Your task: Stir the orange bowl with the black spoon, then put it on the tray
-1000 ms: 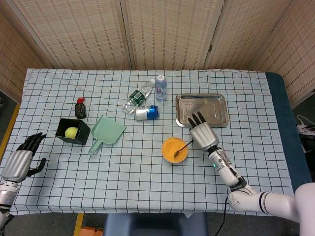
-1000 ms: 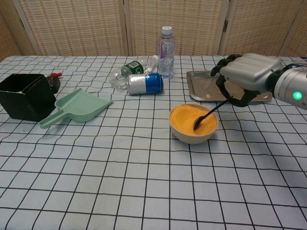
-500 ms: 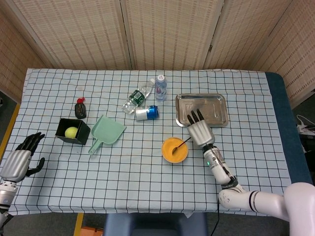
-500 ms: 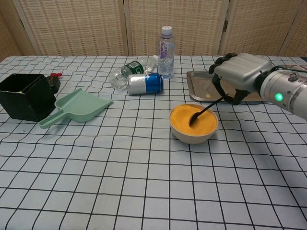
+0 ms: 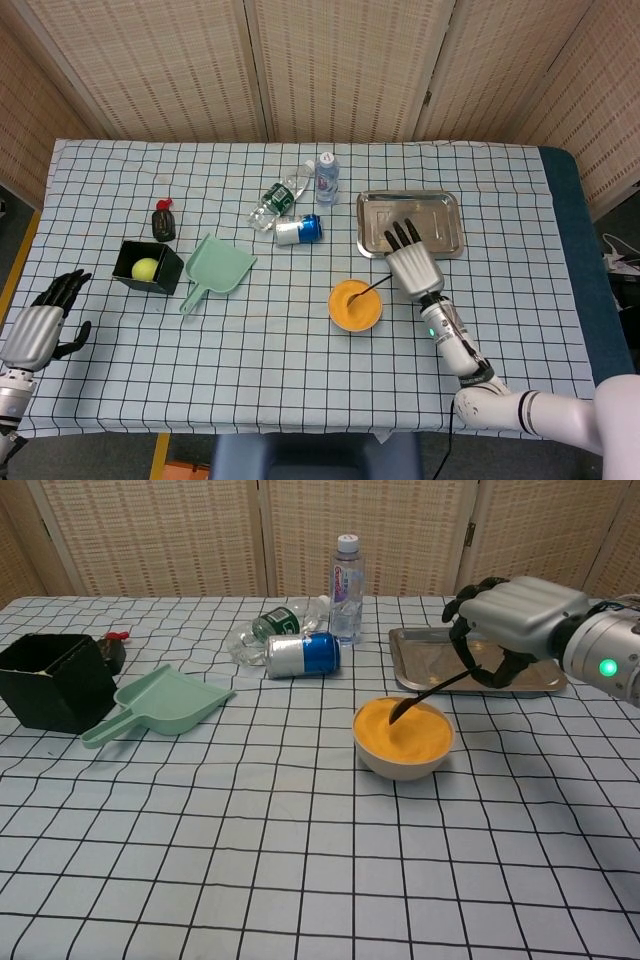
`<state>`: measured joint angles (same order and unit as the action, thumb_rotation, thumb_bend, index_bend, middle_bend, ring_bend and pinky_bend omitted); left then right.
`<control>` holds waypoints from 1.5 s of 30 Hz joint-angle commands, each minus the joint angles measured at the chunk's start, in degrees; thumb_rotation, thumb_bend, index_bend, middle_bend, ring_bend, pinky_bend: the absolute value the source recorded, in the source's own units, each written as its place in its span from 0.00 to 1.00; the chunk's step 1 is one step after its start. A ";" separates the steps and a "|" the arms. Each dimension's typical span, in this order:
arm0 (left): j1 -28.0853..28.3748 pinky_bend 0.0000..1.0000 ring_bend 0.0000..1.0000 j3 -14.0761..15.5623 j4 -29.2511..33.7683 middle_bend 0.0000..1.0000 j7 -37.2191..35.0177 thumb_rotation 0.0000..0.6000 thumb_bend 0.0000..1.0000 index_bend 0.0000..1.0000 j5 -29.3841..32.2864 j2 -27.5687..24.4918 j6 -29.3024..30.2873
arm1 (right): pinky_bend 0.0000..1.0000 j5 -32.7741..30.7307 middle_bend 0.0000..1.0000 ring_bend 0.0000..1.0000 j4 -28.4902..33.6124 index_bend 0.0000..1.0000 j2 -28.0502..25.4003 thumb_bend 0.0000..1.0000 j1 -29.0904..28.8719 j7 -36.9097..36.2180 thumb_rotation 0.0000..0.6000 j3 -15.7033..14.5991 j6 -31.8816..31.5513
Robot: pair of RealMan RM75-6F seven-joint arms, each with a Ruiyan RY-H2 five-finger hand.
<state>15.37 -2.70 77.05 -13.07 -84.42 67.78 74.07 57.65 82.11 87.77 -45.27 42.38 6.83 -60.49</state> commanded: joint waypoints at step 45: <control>0.02 0.21 0.00 0.04 -0.31 0.00 -1.97 1.00 0.49 0.00 -0.20 -0.53 -0.12 | 0.00 -3.65 0.15 0.00 -6.01 1.00 7.79 0.95 -0.59 8.72 1.00 1.36 -2.79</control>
<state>15.39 -2.67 76.73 -15.04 -84.61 67.25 73.96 53.94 76.20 95.48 -45.89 51.23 8.09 -63.24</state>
